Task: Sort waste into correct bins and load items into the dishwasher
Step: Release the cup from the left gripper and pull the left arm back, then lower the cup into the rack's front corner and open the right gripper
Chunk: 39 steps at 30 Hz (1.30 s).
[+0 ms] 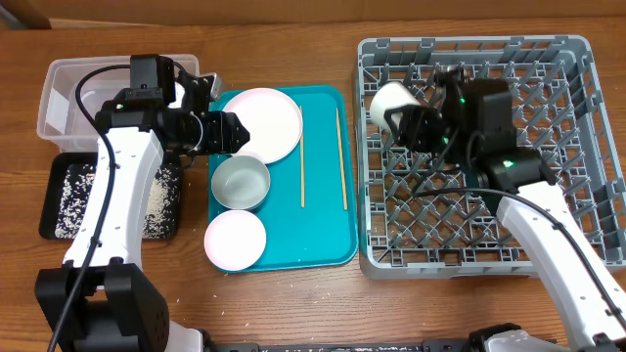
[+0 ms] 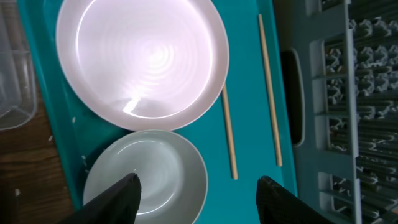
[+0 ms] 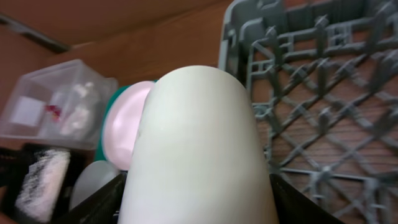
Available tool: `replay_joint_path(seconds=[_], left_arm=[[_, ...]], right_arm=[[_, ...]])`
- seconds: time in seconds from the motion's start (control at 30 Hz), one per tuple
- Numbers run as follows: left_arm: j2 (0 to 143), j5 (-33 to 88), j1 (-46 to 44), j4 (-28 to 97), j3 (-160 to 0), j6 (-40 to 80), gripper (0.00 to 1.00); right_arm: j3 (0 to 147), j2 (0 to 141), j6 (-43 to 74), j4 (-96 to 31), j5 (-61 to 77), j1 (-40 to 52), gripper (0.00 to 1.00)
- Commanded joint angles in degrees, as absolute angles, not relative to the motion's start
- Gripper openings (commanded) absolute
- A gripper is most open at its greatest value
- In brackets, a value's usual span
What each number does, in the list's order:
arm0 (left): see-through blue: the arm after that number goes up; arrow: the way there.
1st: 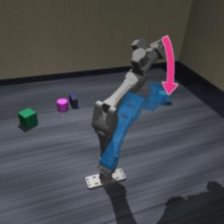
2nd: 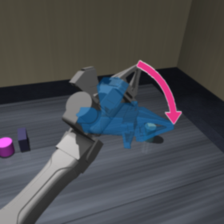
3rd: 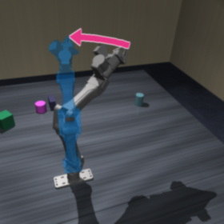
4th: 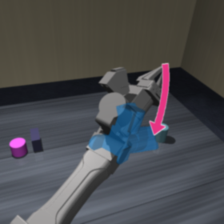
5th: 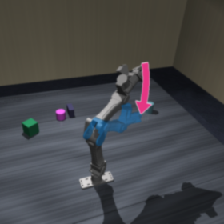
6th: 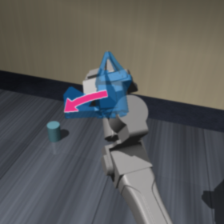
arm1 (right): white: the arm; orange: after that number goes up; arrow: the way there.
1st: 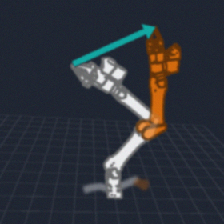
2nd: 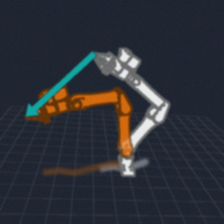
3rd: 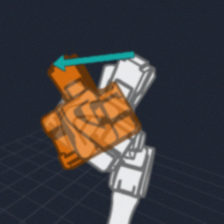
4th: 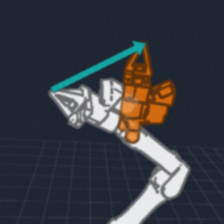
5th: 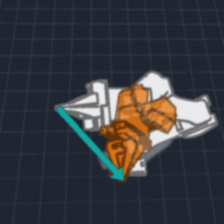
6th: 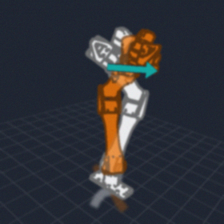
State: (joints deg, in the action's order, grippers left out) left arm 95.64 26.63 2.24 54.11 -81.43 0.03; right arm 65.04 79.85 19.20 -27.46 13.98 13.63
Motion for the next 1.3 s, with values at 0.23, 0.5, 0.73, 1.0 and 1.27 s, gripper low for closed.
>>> replay_joint_path(seconds=[0.23, 0.5, 0.73, 1.0, 1.27], left_arm=[[95.46, 20.27, 1.89, 54.72, -82.19, 0.40, 0.62], [95.46, 17.39, 1.85, 56.29, -82.17, 0.38, 0.62], [95.46, 17.39, 1.85, 56.12, -82.15, 0.38, 0.62], [95.48, 17.39, 1.85, 56.10, -82.13, 0.38, 0.63], [95.48, 17.41, 1.85, 56.12, -82.13, 0.40, 0.63]], right_arm=[[74.39, 83.15, 16.10, -34.30, -7.70, 19.11, 0.54], [76.88, 86.54, 18.02, -49.60, -2.63, 19.11, 0.54], [87.07, 86.54, 18.24, -69.93, 0.78, 19.11, 0.54], [89.65, 87.29, 19.59, -82.70, 2.70, 19.18, 0.54], [88.40, 88.33, 22.79, -90.35, 2.70, 22.72, 0.58]])
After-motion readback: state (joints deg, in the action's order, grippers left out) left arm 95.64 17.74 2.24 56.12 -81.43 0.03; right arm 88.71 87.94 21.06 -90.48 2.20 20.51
